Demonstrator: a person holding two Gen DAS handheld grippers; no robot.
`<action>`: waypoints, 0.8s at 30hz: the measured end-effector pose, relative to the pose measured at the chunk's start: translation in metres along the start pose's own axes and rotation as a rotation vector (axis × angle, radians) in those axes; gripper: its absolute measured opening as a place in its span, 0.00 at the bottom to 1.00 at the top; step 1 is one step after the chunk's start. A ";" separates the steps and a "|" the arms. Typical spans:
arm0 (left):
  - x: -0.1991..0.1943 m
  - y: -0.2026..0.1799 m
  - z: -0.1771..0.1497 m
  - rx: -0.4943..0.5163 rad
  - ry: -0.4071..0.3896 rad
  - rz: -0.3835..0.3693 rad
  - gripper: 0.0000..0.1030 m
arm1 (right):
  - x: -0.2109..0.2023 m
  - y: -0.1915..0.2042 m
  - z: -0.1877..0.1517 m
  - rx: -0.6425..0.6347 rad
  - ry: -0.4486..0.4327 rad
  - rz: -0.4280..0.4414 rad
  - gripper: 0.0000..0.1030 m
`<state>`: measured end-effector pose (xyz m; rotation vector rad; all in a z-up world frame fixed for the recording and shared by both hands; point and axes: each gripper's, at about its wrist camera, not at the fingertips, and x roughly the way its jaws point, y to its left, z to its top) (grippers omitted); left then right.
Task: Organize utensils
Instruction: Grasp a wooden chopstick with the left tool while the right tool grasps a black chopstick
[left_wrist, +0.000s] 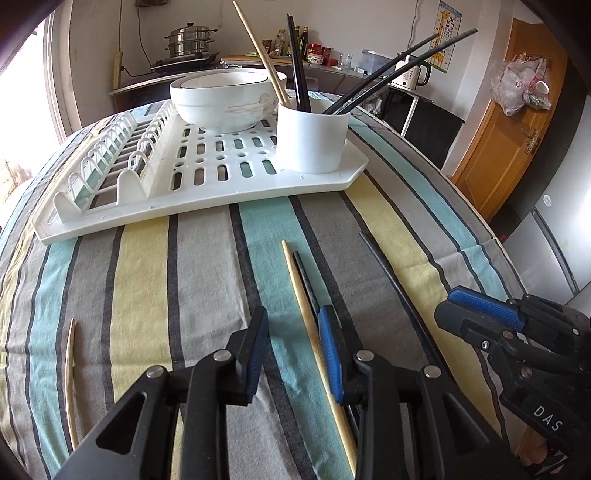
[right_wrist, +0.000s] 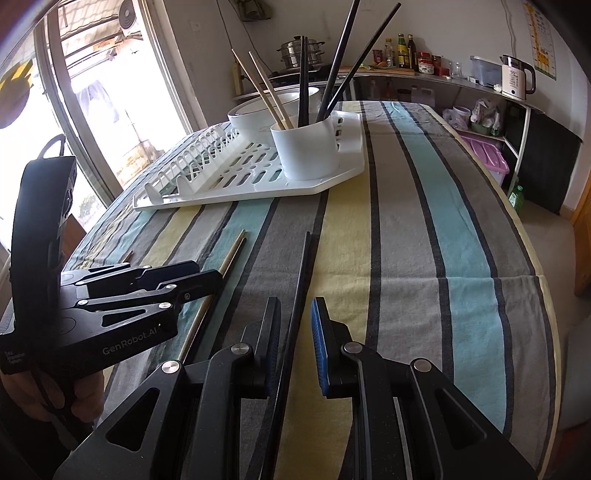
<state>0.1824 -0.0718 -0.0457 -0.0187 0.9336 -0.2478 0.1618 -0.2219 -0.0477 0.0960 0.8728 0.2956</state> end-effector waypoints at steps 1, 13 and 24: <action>0.000 -0.001 0.000 0.001 -0.002 0.005 0.30 | 0.000 0.001 0.000 -0.002 0.000 0.001 0.17; 0.004 -0.008 -0.001 0.074 -0.006 0.114 0.34 | 0.008 0.001 0.004 -0.016 0.018 -0.034 0.17; 0.004 0.003 -0.001 0.098 -0.020 0.092 0.23 | 0.036 0.013 0.012 -0.092 0.104 -0.064 0.17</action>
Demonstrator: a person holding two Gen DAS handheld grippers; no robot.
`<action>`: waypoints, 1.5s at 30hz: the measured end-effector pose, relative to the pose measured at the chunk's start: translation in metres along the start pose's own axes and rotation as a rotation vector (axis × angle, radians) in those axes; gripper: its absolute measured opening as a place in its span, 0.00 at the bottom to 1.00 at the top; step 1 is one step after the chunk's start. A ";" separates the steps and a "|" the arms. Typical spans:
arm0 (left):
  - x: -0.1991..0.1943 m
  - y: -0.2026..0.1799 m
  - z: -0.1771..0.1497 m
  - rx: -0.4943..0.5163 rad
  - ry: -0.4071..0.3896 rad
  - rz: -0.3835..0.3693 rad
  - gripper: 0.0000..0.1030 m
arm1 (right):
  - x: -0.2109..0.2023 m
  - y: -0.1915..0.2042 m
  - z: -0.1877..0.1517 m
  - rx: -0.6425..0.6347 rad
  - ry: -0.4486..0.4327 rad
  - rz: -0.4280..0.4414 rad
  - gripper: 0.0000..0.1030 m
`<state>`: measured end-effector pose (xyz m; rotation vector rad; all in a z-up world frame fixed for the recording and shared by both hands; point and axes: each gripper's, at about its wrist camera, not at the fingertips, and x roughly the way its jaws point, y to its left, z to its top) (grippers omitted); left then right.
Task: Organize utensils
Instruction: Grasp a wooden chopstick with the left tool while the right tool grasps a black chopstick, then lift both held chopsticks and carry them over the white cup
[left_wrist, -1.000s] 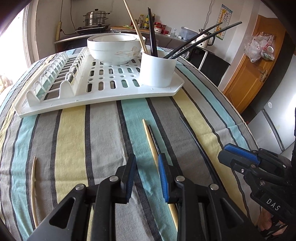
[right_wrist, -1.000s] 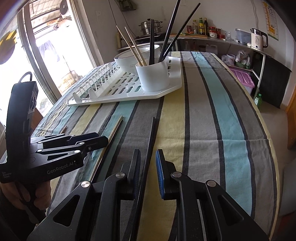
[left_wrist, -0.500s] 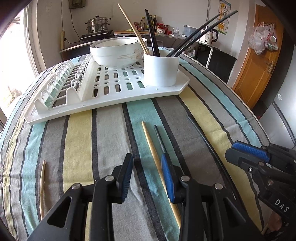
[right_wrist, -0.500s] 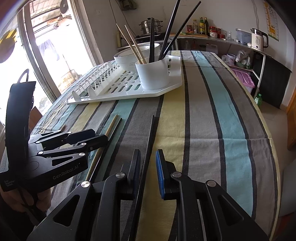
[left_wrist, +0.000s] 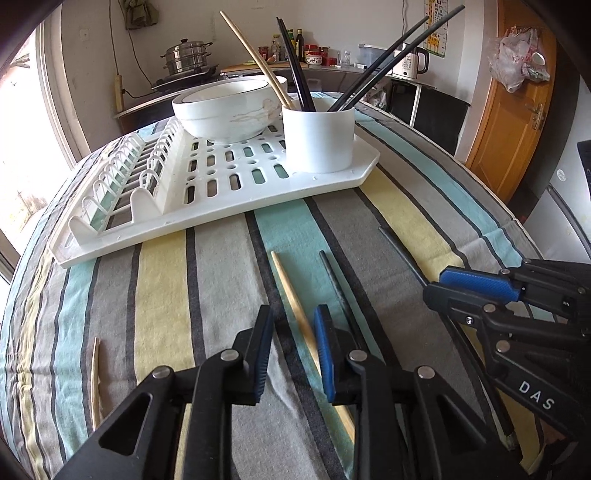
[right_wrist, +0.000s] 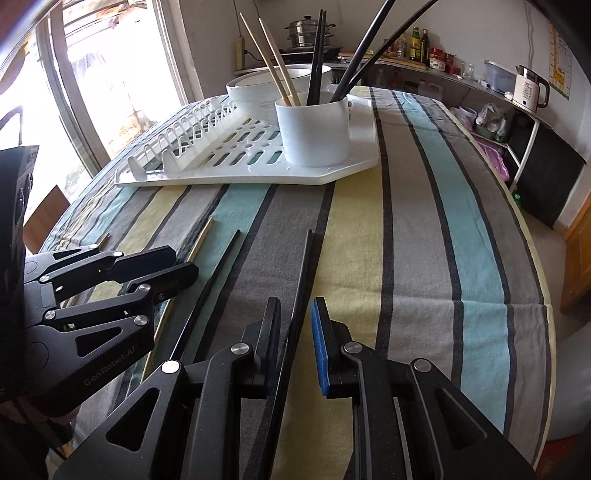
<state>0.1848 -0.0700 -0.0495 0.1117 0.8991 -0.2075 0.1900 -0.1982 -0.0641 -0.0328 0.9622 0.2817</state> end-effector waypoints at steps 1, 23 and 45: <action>0.000 0.001 0.000 0.005 0.000 -0.002 0.21 | 0.000 0.003 0.000 -0.011 -0.005 -0.010 0.17; 0.000 0.010 0.002 0.040 0.022 -0.047 0.07 | 0.014 0.009 0.022 -0.071 0.084 -0.022 0.06; -0.070 0.023 0.029 -0.017 -0.133 -0.127 0.06 | -0.082 -0.009 0.042 0.030 -0.213 0.074 0.05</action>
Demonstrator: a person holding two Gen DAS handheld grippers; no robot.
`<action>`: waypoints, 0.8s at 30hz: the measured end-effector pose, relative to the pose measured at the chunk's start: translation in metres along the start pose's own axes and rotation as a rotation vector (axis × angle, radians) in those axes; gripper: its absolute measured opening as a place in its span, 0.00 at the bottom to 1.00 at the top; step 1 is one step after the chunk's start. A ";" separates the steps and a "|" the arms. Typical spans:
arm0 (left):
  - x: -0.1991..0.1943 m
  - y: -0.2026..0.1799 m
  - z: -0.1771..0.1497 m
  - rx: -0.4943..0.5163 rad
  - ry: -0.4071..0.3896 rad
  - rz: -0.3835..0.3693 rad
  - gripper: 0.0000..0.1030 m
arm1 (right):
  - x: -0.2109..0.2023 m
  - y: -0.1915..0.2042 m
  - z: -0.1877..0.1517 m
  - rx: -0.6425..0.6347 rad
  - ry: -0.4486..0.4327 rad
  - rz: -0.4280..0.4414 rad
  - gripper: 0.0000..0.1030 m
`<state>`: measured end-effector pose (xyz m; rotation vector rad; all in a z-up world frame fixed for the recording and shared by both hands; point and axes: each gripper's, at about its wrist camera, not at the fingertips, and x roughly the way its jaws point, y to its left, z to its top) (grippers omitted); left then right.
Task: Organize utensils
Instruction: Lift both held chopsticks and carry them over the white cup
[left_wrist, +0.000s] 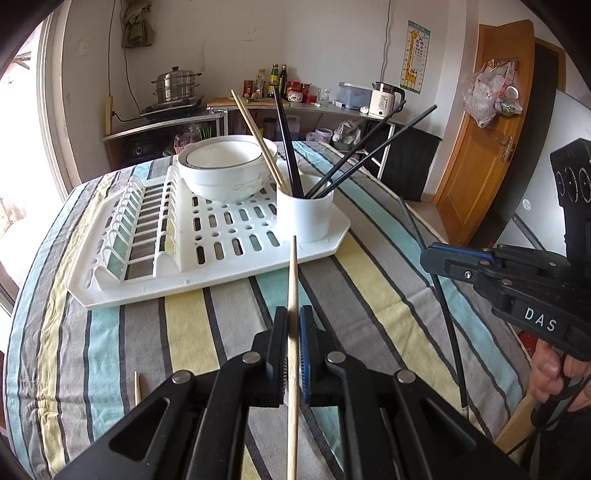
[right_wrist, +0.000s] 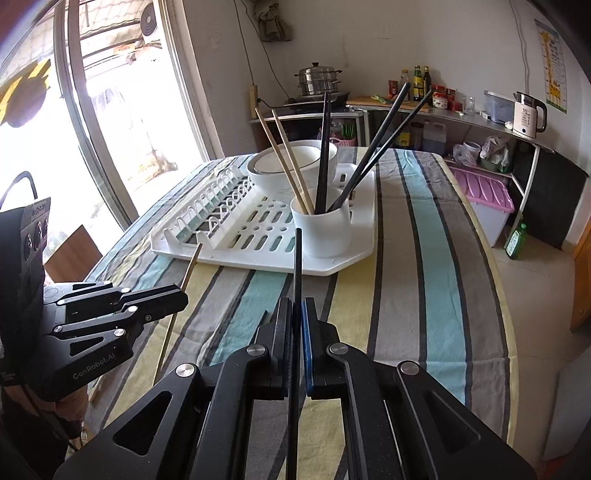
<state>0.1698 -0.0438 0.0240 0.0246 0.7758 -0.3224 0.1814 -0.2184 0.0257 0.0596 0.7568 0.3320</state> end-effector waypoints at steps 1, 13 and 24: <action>-0.004 0.000 0.002 -0.001 -0.010 -0.003 0.06 | -0.004 0.000 0.002 0.000 -0.012 0.001 0.05; -0.045 -0.002 0.010 0.004 -0.105 -0.026 0.06 | -0.044 -0.002 0.009 0.010 -0.126 0.010 0.05; -0.060 -0.002 0.008 -0.002 -0.131 -0.035 0.06 | -0.066 0.000 0.007 0.012 -0.188 0.012 0.05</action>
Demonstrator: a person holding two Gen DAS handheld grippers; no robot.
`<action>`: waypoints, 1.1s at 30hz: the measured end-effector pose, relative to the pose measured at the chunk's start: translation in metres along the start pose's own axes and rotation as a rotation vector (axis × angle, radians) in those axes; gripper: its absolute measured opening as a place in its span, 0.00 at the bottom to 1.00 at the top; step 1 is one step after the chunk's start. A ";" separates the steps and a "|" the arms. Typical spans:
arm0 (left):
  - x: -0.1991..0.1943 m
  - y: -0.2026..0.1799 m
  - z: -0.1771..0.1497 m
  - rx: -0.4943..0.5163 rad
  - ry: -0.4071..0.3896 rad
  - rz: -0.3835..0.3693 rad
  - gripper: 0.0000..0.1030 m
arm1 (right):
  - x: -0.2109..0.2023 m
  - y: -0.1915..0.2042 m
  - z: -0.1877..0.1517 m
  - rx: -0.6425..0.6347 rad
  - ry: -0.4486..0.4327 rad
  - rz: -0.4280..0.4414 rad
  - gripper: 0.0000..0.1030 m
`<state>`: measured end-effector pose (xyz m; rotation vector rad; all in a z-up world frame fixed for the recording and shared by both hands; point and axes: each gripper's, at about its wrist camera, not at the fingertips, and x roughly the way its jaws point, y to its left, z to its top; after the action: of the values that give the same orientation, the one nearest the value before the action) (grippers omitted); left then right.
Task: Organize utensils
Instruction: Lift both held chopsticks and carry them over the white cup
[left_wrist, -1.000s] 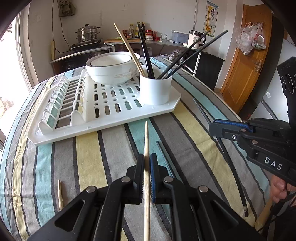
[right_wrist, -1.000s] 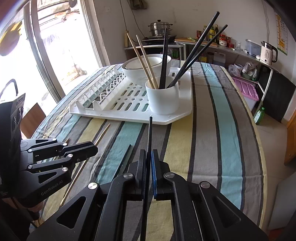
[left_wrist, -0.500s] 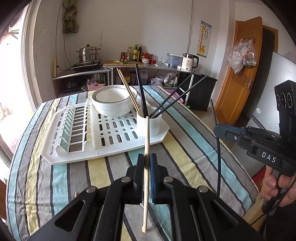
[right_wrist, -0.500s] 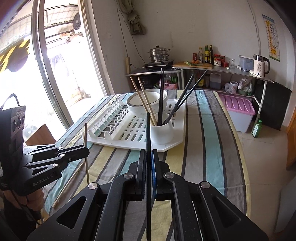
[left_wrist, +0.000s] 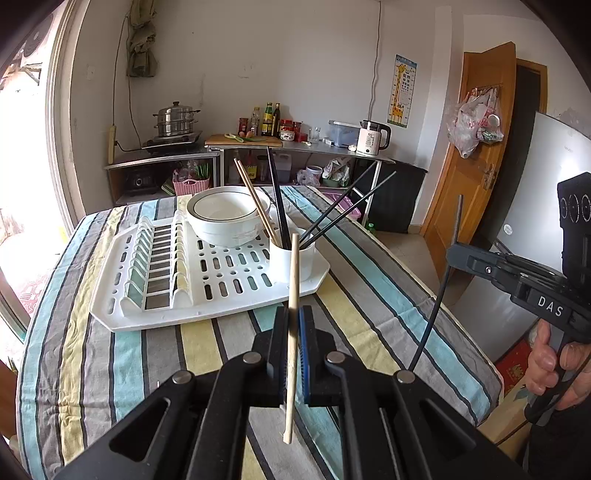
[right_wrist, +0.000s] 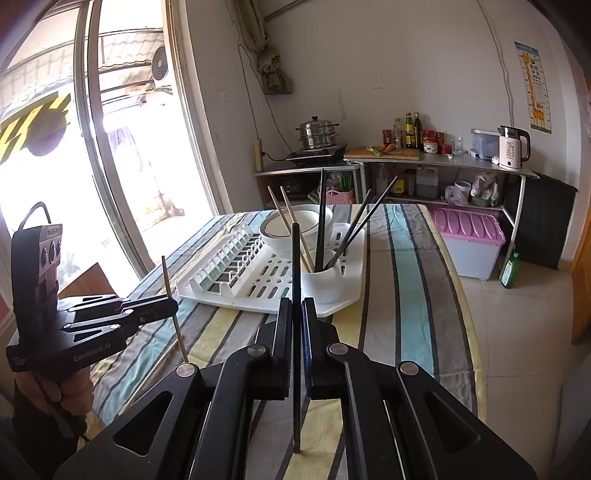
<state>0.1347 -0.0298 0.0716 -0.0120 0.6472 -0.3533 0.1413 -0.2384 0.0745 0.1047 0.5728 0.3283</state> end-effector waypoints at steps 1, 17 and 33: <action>-0.001 0.000 0.001 -0.001 -0.002 0.000 0.06 | -0.001 0.000 0.000 0.001 -0.004 0.001 0.05; 0.013 0.002 0.041 0.009 -0.012 -0.020 0.06 | 0.002 0.000 0.029 -0.026 -0.057 -0.012 0.05; 0.046 -0.004 0.125 0.009 -0.070 -0.052 0.06 | 0.020 0.005 0.093 -0.049 -0.143 -0.003 0.05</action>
<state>0.2416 -0.0607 0.1445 -0.0324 0.5769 -0.4042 0.2070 -0.2274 0.1430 0.0790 0.4231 0.3287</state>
